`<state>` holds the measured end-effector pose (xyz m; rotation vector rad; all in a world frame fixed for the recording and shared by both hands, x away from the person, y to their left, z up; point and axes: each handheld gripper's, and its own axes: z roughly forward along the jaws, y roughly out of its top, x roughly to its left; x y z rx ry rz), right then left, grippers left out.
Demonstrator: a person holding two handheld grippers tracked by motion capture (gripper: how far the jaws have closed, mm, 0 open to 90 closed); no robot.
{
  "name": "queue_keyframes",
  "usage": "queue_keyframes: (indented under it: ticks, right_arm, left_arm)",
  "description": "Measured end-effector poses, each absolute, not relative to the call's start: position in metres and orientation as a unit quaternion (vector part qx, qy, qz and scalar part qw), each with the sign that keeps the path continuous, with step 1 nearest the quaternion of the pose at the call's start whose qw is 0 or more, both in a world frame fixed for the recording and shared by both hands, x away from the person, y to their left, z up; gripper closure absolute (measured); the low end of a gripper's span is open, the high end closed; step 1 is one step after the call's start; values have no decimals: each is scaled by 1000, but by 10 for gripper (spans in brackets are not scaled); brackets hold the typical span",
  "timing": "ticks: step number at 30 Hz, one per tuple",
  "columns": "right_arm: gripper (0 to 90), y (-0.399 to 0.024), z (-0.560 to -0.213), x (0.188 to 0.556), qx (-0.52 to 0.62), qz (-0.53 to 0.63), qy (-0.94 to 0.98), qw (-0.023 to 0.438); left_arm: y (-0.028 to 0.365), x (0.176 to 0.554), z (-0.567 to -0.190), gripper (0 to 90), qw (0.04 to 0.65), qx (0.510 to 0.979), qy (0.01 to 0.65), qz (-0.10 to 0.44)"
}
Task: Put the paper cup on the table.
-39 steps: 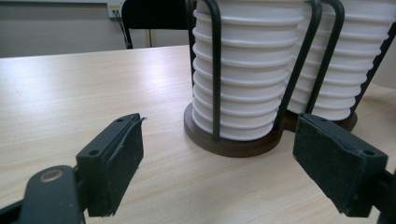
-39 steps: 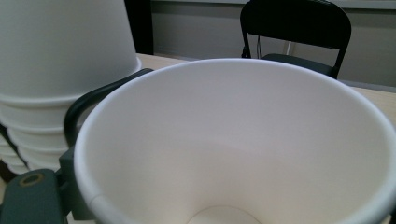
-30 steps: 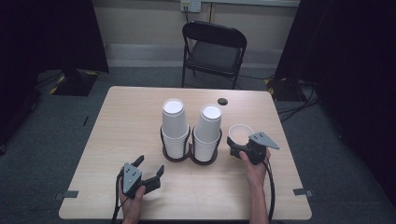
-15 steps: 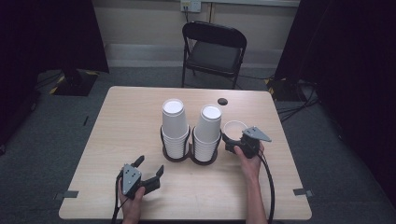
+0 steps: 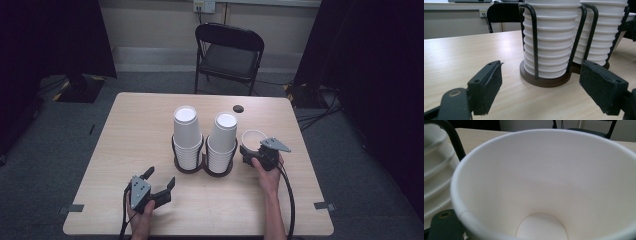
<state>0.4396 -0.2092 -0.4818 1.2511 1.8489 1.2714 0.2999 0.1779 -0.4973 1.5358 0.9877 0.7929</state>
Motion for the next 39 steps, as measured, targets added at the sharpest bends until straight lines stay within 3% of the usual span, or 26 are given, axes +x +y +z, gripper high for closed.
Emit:
queue_keyframes:
  ticks: [12,39]
  right_arm:
    - [135,-209,-486,430,472,436,720,262]
    - [138,-217,-476,381,487,468,683,278]
  left_arm:
    - [178,300,-497,182,546,648,414,332]
    - [178,301,-497,181,545,647,418,331]
